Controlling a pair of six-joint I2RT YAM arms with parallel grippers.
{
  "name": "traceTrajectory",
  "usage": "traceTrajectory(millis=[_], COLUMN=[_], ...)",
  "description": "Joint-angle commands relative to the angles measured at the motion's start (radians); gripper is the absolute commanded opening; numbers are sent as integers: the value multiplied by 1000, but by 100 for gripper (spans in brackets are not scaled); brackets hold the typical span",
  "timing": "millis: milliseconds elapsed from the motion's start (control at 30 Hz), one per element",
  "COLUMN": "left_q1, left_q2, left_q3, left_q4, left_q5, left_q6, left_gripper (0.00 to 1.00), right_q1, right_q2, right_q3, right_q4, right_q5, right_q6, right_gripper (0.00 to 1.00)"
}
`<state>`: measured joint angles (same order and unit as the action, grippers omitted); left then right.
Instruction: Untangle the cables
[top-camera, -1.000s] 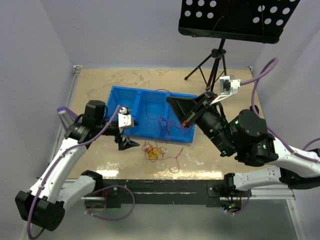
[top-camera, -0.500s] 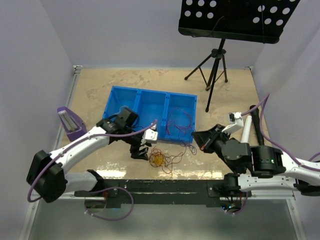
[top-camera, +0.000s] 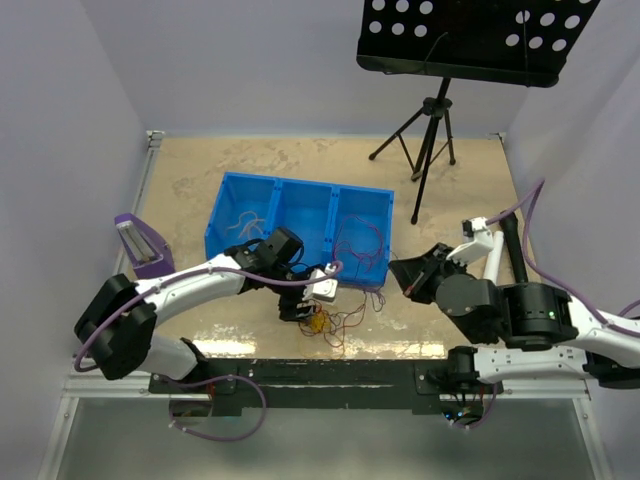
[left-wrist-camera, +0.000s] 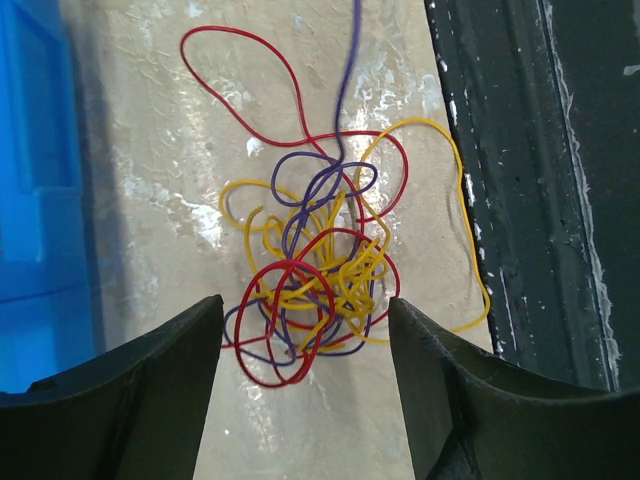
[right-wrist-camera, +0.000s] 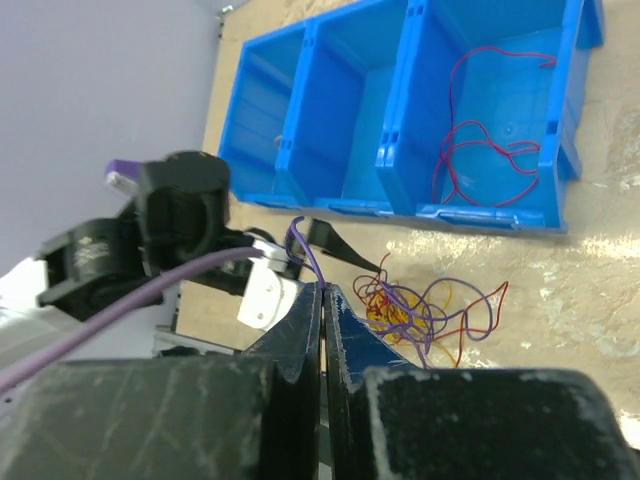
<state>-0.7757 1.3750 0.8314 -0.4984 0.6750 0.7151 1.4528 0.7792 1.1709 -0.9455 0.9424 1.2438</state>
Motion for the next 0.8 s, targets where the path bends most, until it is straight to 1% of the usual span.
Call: traceTrajectory(millis=[0, 33, 67, 100, 167, 267, 333, 467, 533, 667, 767], left_q1=[-30, -30, -31, -31, -33, -36, -36, -37, -34, -25, 4], left_q2=[64, 74, 82, 87, 91, 87, 72, 9, -43, -183, -281], left_q3=[-21, -28, -32, -38, -49, -55, -61, -77, -75, -87, -104], left_q4=[109, 121, 133, 144, 156, 167, 167, 121, 60, -75, -189], left_q5=[-2, -8, -11, -6, 3, -5, -15, -51, -87, -210, -288], left_q6=[7, 14, 21, 24, 24, 23, 23, 26, 47, 93, 141], left_gripper=[71, 70, 66, 61, 47, 21, 1, 0, 0, 0, 0], right_q1=[3, 3, 3, 1, 3, 3, 3, 0, 0, 0, 0], right_q2=[-53, -60, -66, -69, -61, -41, -28, -15, -23, -17, 0], right_q3=[68, 70, 72, 72, 76, 102, 139, 249, 303, 400, 490], right_q4=[-62, -68, -76, -82, -96, -105, -117, -136, -136, -138, -136], right_q5=[68, 71, 70, 73, 75, 81, 104, 165, 191, 248, 308], right_q6=[34, 42, 46, 52, 57, 49, 39, -26, -53, -136, -208], right_gripper=[0, 0, 0, 0, 0, 0, 0, 0, 0, 0, 0])
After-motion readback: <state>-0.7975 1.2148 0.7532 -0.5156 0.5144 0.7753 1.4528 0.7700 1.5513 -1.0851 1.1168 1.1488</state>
